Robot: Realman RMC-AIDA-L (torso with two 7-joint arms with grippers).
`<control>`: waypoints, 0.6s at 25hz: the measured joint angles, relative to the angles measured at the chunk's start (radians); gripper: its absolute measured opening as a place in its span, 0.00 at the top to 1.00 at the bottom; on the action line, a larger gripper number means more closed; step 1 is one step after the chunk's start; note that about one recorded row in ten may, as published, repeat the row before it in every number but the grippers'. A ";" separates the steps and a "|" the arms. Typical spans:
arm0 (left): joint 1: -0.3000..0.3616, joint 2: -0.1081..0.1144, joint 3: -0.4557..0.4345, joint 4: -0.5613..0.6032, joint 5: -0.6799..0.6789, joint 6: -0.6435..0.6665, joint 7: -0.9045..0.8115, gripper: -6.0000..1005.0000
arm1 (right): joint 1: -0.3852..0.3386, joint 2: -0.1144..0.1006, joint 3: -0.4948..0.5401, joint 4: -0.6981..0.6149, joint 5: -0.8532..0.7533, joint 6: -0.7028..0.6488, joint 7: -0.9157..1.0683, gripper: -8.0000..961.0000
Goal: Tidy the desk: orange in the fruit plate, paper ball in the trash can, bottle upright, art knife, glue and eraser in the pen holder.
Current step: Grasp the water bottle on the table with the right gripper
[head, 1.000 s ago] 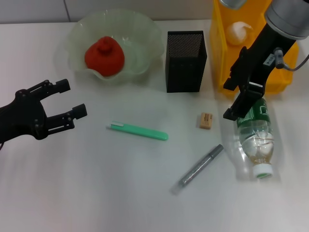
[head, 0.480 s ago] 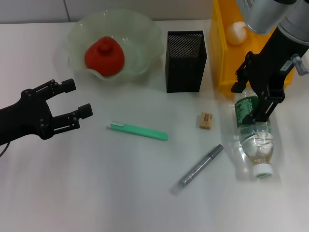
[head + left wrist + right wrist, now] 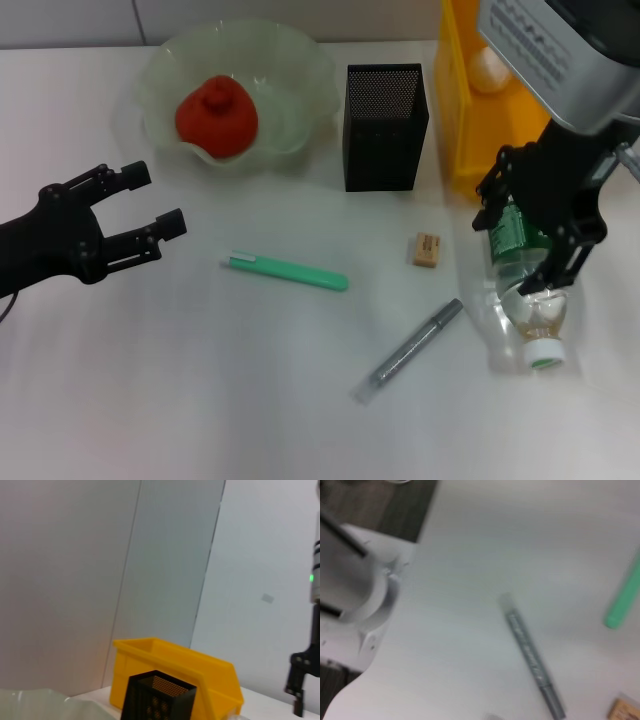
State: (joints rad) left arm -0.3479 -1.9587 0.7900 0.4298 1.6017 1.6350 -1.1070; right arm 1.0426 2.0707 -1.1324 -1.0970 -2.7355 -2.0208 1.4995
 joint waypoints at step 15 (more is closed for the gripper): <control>0.027 -0.008 -0.092 0.001 -0.002 0.006 -0.022 0.14 | -0.011 0.007 -0.104 0.021 -0.043 0.037 -0.381 0.18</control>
State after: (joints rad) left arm -0.3205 -1.9664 0.6978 0.4306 1.5997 1.6413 -1.1291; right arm 1.0314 2.0777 -1.2367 -1.0760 -2.7781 -1.9834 1.1187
